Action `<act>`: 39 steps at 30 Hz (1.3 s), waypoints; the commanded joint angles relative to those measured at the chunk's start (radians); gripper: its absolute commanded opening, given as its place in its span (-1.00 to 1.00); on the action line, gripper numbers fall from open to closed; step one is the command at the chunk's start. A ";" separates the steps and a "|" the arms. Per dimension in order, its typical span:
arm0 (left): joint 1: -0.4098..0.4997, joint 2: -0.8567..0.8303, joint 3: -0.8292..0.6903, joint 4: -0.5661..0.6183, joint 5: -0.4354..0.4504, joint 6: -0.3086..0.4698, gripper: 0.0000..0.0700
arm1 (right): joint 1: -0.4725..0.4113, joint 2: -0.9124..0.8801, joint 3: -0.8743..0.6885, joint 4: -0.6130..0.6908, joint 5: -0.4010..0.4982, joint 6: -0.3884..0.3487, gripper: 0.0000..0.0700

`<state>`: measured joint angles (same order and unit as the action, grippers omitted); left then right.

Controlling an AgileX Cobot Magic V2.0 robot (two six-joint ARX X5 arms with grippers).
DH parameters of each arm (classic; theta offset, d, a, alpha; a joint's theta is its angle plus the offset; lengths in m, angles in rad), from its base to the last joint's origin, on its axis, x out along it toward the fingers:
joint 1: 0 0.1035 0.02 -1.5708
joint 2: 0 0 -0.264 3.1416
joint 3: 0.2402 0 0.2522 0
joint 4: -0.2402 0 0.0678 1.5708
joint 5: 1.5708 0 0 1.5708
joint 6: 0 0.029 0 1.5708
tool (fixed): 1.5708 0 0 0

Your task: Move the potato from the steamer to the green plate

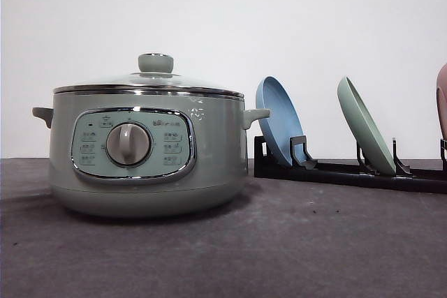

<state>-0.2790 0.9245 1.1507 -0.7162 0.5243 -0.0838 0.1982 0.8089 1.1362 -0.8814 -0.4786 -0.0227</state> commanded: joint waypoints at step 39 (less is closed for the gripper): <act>-0.005 0.011 0.021 -0.025 0.007 0.017 1.00 | -0.027 0.225 0.062 0.137 0.008 0.285 0.92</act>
<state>-0.2794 0.9245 1.1507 -0.7486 0.5251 -0.0685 0.1734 1.0053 1.1648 -0.7647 -0.4706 0.2348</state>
